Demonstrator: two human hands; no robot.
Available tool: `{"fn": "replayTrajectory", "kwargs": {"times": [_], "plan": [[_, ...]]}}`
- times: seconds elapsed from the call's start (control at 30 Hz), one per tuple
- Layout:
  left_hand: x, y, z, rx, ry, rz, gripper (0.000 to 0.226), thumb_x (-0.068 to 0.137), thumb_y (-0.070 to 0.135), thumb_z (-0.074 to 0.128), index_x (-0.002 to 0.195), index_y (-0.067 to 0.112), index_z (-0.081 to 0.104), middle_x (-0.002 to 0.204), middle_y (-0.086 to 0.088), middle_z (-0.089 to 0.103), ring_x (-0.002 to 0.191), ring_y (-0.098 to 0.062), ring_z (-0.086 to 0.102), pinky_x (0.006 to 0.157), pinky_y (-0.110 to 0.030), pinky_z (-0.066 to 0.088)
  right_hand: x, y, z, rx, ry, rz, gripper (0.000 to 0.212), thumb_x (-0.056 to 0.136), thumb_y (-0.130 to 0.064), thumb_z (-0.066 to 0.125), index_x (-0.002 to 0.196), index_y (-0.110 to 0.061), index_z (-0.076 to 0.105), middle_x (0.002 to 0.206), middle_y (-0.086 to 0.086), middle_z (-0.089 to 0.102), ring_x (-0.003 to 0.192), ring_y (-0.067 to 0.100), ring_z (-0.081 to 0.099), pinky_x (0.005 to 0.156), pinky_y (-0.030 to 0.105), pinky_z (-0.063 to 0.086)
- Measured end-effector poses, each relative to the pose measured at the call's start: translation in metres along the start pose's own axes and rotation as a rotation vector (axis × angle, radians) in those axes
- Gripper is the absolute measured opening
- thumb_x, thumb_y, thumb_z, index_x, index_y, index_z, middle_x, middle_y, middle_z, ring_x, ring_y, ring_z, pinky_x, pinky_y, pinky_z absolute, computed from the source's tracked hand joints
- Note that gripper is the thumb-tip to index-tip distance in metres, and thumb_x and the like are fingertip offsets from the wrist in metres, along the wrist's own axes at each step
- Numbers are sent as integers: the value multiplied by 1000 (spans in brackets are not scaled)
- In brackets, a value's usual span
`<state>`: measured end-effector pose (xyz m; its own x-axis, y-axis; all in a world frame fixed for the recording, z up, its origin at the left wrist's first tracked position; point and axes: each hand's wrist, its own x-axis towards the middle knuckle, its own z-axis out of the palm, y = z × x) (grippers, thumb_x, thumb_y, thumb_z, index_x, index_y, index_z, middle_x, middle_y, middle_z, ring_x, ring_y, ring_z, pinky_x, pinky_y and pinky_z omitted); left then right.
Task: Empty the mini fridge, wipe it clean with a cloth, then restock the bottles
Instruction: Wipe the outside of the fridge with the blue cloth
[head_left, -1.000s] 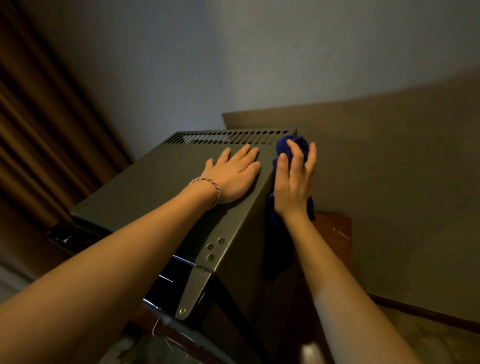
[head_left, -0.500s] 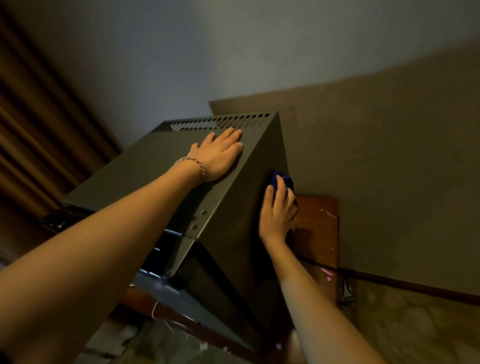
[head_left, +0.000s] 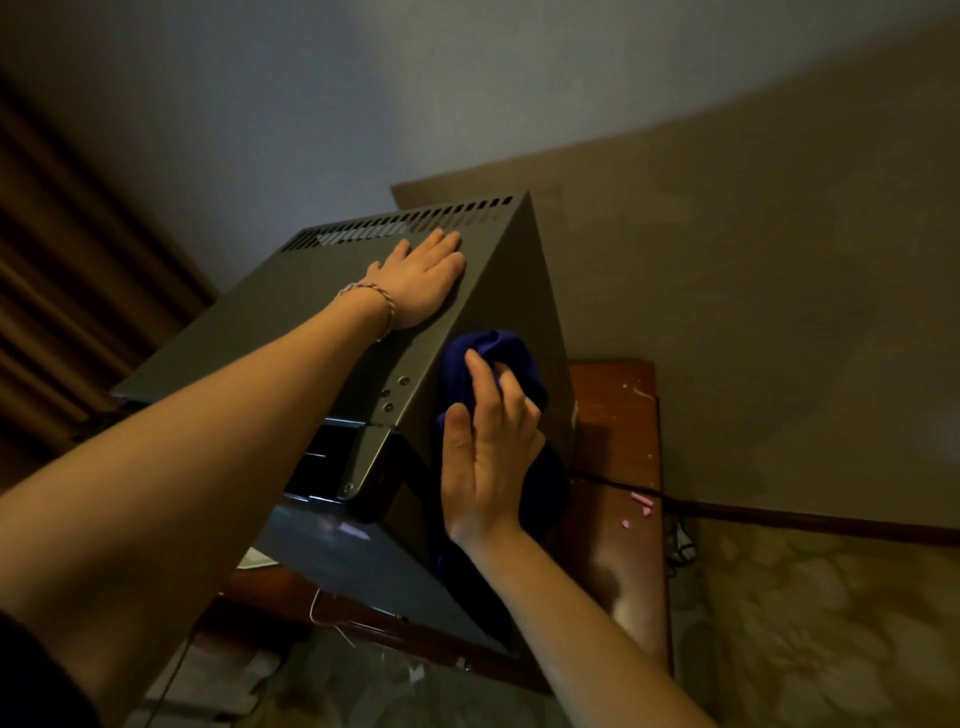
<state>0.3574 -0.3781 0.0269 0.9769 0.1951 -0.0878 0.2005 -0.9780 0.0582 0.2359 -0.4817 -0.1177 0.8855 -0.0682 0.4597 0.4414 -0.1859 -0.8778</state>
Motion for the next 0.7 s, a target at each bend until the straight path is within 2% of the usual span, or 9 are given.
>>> {"fn": "replayTrajectory", "kwargs": {"times": [0.2,0.33,0.5,0.63,0.7], "plan": [[0,1,1,-12,2,4,53,105,48,16,156,34,9,165,10,0,151,-26,-1,119,-56,3,67,21,9,26,7,-24,60,99,-64,10,147,-36,32,152,9,39,139,34,32,108,55,30],[0,2,0,-22,5,-3,53,105,48,17,156,35,9,165,11,1,151,-26,-1,118,-56,3,112,48,22,57,16,-27,61,99,-62,16,151,-33,33,153,10,36,139,31,35,108,56,33],[3,0,2,-29,24,4,53,105,48,16,156,36,9,164,12,0,152,-25,-1,121,-54,3,153,86,31,102,-13,120,63,96,-64,20,152,-37,30,155,4,33,141,26,33,111,52,33],[3,-1,3,-31,25,13,53,105,49,15,156,37,8,164,13,0,152,-25,-1,121,-55,3,160,115,32,82,-75,284,54,100,-63,23,151,-46,25,157,-2,29,140,26,33,111,54,32],[3,-1,3,-32,26,19,53,105,50,14,156,37,8,164,13,0,152,-25,-1,120,-55,3,153,128,31,71,-94,377,50,103,-59,24,151,-46,26,157,-2,29,139,30,33,112,49,30]]}}
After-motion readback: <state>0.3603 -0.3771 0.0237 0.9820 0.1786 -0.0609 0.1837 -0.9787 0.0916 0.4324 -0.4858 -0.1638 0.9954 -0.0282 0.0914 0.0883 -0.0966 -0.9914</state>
